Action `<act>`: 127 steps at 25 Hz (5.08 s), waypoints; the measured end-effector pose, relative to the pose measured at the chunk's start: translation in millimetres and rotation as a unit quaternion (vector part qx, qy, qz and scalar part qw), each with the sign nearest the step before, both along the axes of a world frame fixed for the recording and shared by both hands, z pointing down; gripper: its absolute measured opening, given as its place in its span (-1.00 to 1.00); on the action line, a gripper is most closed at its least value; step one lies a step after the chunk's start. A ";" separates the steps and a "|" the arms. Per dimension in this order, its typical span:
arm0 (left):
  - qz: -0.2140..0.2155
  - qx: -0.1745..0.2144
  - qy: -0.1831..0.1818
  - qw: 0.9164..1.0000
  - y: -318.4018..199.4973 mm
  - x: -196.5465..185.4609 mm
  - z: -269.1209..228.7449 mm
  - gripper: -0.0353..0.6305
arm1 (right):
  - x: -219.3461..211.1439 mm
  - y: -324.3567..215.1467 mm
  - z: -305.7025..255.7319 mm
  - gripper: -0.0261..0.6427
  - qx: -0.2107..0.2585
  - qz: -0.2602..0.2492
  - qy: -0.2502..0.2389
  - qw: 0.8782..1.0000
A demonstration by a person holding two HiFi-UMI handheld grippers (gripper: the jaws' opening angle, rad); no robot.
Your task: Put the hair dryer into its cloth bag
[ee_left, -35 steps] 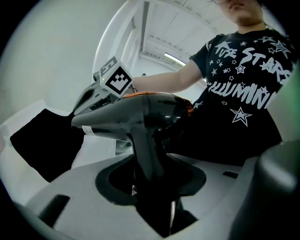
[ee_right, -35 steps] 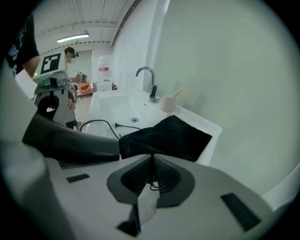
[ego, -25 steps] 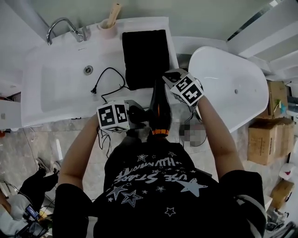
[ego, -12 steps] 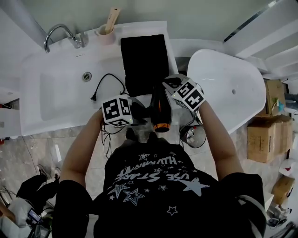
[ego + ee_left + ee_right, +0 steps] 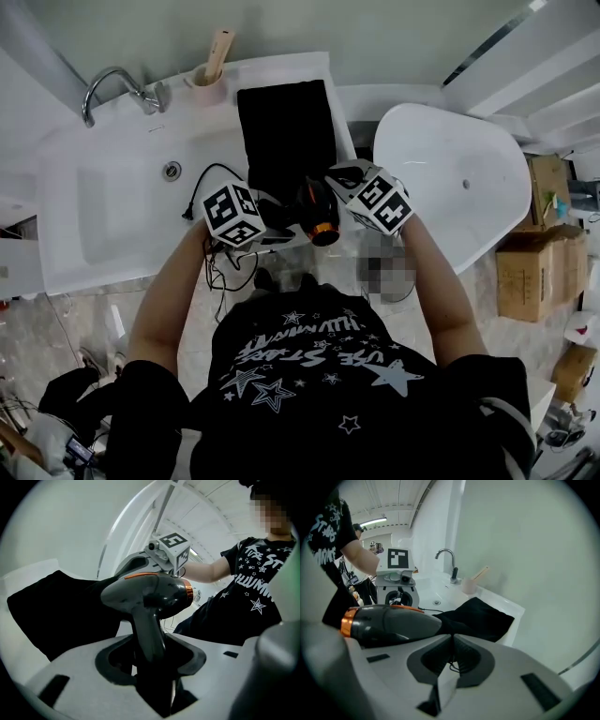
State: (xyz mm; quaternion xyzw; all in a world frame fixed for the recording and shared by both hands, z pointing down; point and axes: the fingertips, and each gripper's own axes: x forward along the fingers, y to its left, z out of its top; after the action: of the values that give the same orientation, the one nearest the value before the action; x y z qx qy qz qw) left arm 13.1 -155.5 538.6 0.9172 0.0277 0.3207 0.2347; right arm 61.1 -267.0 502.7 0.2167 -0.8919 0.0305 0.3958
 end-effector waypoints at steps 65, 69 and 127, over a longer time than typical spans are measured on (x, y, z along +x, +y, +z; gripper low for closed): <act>-0.334 0.094 -0.166 0.923 -147.8 -7.2 47.7 -0.22 | 36.0 4.4 6.1 -0.81 0.066 0.103 0.014 0.992; -0.285 0.088 -0.141 0.944 -131.0 5.7 48.2 0.23 | 33.6 9.6 8.6 -0.76 0.051 0.132 -0.003 0.990; -0.497 0.184 -0.011 0.848 225.3 -45.3 -52.2 -0.84 | 84.8 301.9 -36.8 -0.91 0.092 0.199 -0.153 0.964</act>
State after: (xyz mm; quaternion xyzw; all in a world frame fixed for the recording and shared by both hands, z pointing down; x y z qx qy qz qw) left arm -32.3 69.9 486.5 0.8314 -0.4936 0.1706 0.1898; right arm 145.9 34.9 465.9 0.4179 -0.8797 0.0593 0.2188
